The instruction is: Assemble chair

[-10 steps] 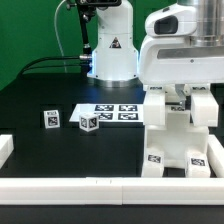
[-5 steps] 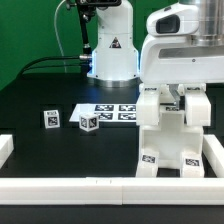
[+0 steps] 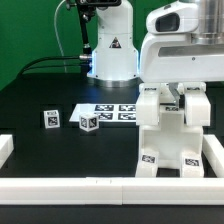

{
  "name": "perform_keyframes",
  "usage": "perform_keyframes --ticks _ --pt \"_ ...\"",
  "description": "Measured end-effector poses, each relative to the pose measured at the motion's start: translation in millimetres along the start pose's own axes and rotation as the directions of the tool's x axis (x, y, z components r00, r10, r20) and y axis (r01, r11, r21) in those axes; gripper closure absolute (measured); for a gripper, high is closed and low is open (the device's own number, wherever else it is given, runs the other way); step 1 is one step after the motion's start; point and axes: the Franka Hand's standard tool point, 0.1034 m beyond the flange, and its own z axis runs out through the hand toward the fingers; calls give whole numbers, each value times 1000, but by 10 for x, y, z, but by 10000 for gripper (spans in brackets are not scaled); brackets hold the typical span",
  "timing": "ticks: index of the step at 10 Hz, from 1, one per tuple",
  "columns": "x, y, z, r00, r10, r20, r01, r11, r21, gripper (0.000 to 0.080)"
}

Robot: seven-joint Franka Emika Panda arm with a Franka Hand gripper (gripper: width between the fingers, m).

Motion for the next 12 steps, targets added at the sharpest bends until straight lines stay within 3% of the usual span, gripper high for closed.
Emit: perform_keyframes --ticks 8,9,12 --pt "38 86 -47 1000 -4 -4 4 1000 0 150" --pt "37 92 1 1000 -3 -7 3 1000 -1 150" --pt "142 97 9 998 -5 -56 6 1000 6 150"
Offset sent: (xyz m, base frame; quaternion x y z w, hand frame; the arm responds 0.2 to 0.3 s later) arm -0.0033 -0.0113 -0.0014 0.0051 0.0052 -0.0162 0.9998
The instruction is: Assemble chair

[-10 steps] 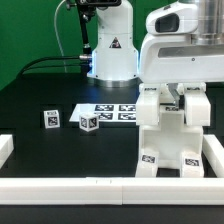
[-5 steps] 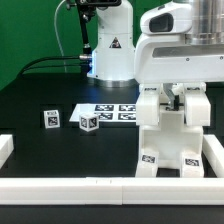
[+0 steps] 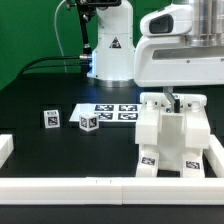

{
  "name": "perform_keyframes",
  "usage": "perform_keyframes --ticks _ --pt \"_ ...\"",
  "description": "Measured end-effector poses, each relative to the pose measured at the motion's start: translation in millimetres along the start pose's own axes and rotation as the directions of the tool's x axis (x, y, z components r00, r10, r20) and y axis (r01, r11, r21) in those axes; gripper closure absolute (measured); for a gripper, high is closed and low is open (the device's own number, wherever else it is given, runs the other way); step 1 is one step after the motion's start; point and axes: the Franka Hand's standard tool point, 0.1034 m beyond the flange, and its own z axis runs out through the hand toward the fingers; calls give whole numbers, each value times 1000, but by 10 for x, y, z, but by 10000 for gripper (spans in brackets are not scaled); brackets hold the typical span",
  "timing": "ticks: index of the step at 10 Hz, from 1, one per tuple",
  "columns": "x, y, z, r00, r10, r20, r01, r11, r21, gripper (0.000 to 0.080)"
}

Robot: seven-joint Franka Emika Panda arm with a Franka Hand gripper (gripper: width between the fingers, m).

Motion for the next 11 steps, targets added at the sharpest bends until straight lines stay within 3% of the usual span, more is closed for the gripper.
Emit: perform_keyframes --ticks 6,8,10,11 --pt "7 10 -14 1000 2 0 -2 1000 0 150" --pt "15 17 -180 1000 -10 2 10 1000 6 150" --pt "26 145 -413 999 -29 21 28 1000 9 150" --pt "27 145 -390 999 -26 19 25 1000 9 150"
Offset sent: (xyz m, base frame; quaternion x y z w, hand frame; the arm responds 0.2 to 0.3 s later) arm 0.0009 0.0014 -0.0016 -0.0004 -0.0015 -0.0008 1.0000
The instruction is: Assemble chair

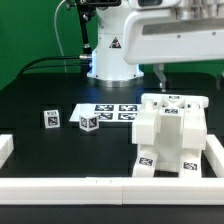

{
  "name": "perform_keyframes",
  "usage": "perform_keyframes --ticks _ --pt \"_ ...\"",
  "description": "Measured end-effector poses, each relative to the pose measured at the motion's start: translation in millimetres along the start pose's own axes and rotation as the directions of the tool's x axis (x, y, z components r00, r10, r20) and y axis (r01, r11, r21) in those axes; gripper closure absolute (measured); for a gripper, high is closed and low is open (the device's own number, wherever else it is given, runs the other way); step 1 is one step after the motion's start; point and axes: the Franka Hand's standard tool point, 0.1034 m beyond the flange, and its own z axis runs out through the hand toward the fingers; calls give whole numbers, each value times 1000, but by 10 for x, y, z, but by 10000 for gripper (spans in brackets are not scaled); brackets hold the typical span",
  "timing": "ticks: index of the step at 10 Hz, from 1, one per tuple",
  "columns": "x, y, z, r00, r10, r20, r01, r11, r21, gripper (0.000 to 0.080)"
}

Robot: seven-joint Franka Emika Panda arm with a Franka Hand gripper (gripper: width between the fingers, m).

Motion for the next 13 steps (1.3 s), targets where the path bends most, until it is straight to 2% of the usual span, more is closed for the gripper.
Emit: perform_keyframes --ticks 4,6,8,9,13 --pt "-13 30 20 1000 -16 6 16 1000 -1 150" --pt "-59 357 -29 996 -86 19 86 996 -6 150" --pt "-122 752 -12 955 -296 21 296 955 -9 150" --pt "-109 758 -23 967 -252 17 253 968 -5 150" --pt "-123 769 1 962 -273 22 273 962 -5 150"
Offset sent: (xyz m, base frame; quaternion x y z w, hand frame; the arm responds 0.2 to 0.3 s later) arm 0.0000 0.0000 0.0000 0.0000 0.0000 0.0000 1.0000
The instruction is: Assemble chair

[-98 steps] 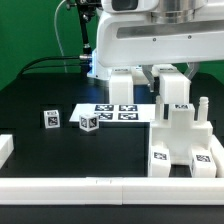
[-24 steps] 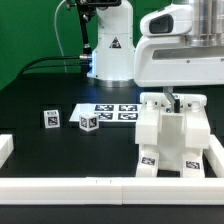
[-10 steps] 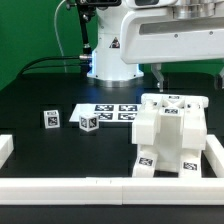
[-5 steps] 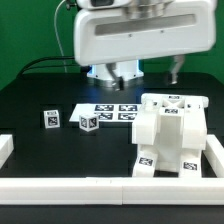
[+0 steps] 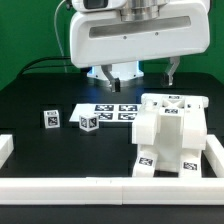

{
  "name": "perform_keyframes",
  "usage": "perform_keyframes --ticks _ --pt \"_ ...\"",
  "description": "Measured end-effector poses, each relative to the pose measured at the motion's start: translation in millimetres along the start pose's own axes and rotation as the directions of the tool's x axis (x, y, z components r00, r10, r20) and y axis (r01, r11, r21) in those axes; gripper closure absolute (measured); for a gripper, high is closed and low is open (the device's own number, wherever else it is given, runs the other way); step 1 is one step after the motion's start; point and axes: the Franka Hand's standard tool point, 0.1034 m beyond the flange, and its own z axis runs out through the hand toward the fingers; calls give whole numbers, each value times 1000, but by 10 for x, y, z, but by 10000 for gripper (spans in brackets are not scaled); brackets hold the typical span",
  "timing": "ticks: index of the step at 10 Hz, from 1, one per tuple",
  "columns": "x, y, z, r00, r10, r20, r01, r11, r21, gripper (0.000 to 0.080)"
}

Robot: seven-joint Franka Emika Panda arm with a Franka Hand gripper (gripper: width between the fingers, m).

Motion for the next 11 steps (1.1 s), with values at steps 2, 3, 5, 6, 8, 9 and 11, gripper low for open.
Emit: perform_keyframes --ticks 2,3,5,6,8,9,11 --pt "-227 273 108 973 -231 24 231 973 3 150" --pt "-319 355 180 962 -274 9 274 962 -7 150" --pt "-375 370 224 964 -266 7 266 964 -13 150" --pt "-379 373 229 964 -265 8 265 964 -13 150" --pt "-383 374 237 964 -265 9 265 964 -12 150" --pt "-409 404 256 958 -286 6 287 958 -17 150" --pt "-759 607 433 963 -266 34 267 964 -16 150"
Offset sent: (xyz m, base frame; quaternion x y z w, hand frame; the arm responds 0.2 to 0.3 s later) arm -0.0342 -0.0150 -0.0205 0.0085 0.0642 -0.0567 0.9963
